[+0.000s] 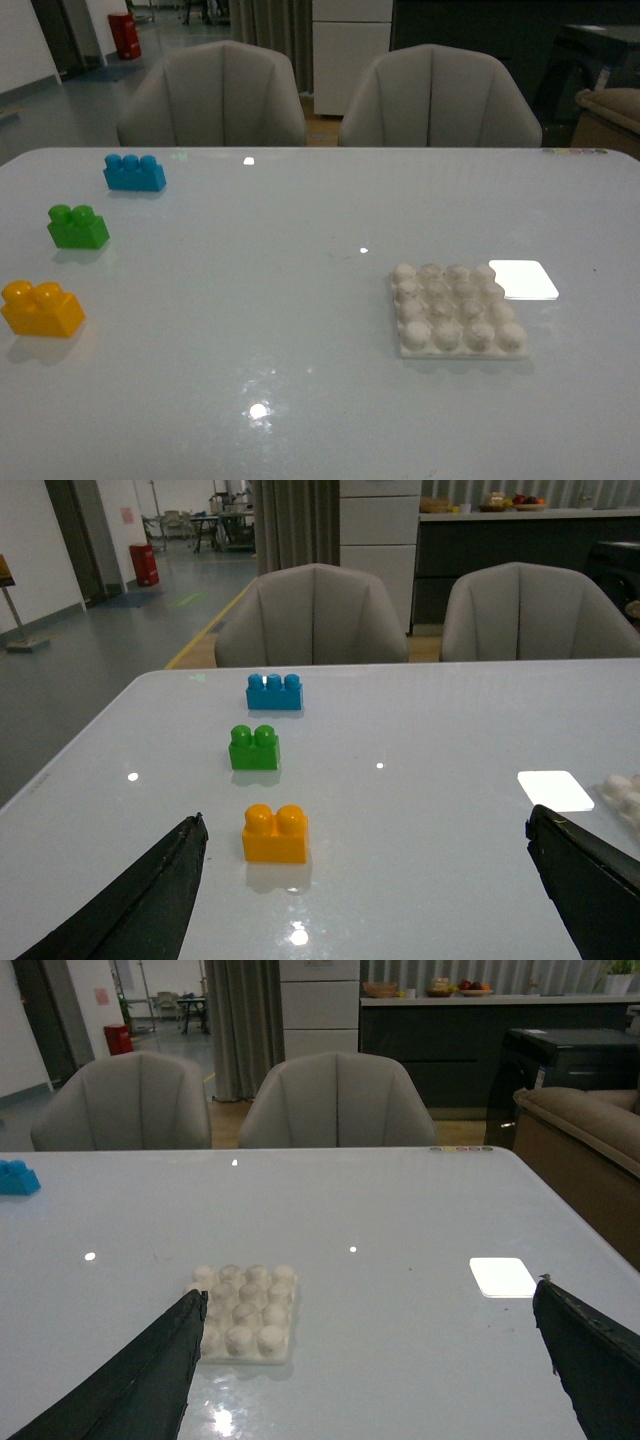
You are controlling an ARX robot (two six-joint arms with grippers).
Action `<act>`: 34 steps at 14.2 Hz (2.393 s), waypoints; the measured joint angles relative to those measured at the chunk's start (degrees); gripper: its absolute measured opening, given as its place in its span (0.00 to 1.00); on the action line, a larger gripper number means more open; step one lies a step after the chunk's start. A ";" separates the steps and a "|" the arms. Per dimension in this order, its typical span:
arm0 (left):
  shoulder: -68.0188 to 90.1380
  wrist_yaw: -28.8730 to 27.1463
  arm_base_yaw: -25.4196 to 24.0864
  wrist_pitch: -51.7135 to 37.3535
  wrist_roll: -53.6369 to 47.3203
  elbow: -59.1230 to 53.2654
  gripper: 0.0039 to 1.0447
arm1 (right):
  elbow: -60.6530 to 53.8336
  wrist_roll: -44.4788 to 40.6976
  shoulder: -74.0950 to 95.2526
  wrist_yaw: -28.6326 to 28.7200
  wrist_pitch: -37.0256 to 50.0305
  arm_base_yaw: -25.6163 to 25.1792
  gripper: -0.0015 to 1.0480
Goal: Insert yellow block into base center
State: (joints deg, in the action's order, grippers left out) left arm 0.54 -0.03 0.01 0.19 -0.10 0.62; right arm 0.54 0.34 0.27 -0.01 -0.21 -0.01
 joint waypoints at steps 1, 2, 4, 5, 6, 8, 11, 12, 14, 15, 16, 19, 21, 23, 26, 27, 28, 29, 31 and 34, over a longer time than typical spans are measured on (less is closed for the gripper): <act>-0.02 -0.02 0.00 0.00 0.00 0.00 0.94 | 0.00 -0.02 0.00 0.00 -0.02 0.00 0.94; 0.00 0.00 0.00 0.00 0.00 0.00 0.94 | 0.00 0.00 0.00 0.00 0.00 0.00 0.94; 0.00 -0.02 0.00 0.00 0.00 0.00 0.94 | 0.00 0.00 0.00 0.00 0.00 0.00 0.94; 0.00 0.00 0.00 0.00 0.00 0.00 0.94 | 0.00 0.00 0.00 0.00 -0.02 0.00 0.94; 0.00 -0.02 0.00 0.00 0.00 0.00 0.94 | 0.00 0.00 0.00 0.00 0.00 0.00 0.94; 0.00 0.00 0.00 0.00 0.00 0.00 0.94 | 0.00 0.00 0.00 0.00 -0.02 0.00 0.94; 0.00 0.00 0.00 0.00 0.00 0.00 0.94 | 0.00 0.00 0.00 0.00 -0.02 0.00 0.94; -0.02 -0.02 0.00 0.00 0.00 0.00 0.94 | 0.00 -0.02 0.00 0.00 -0.02 0.00 0.94; 0.00 0.00 0.00 0.00 0.00 0.00 0.94 | 0.00 -0.02 0.00 0.00 -0.02 0.00 0.94; 0.00 0.00 0.00 0.00 0.00 0.00 0.94 | 0.00 0.00 0.00 0.00 -0.02 0.00 0.94; 0.00 0.00 0.00 0.00 0.00 0.00 0.94 | 0.00 0.00 0.00 0.00 -0.02 0.00 0.94; 0.00 0.00 0.00 0.00 0.00 0.00 0.94 | 0.00 -0.02 0.00 0.00 -0.02 0.00 0.94; 0.00 0.00 0.00 0.00 0.00 0.00 0.94 | 0.00 -0.02 0.00 0.00 0.00 0.00 0.94; 0.00 0.00 0.00 0.00 0.00 0.00 0.94 | 0.00 -0.02 0.00 0.00 0.00 0.00 0.94; 0.00 0.00 0.00 0.00 0.00 0.00 0.94 | 0.00 0.00 0.00 0.00 0.00 0.00 0.94; 0.00 0.00 0.00 0.00 0.00 0.00 0.94 | 0.00 0.00 0.00 0.00 -0.02 0.00 0.94; -0.02 0.00 0.00 0.00 0.00 0.00 0.94 | 0.00 0.00 0.00 0.00 -0.02 0.00 0.94; 0.00 0.00 0.00 0.00 0.00 0.00 0.94 | 0.00 0.00 0.00 0.00 -0.02 0.00 0.94; 0.00 0.00 0.00 0.00 0.00 0.00 0.94 | 0.00 0.00 0.00 0.00 -0.02 0.00 0.94; 0.00 0.02 0.00 0.02 0.00 0.00 0.94 | 12.57 -0.42 28.24 -15.76 19.78 -3.19 0.94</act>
State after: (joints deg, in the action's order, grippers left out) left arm 0.54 -0.01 0.01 0.21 -0.10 0.62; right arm 13.10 -0.08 28.51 -15.77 19.57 -3.20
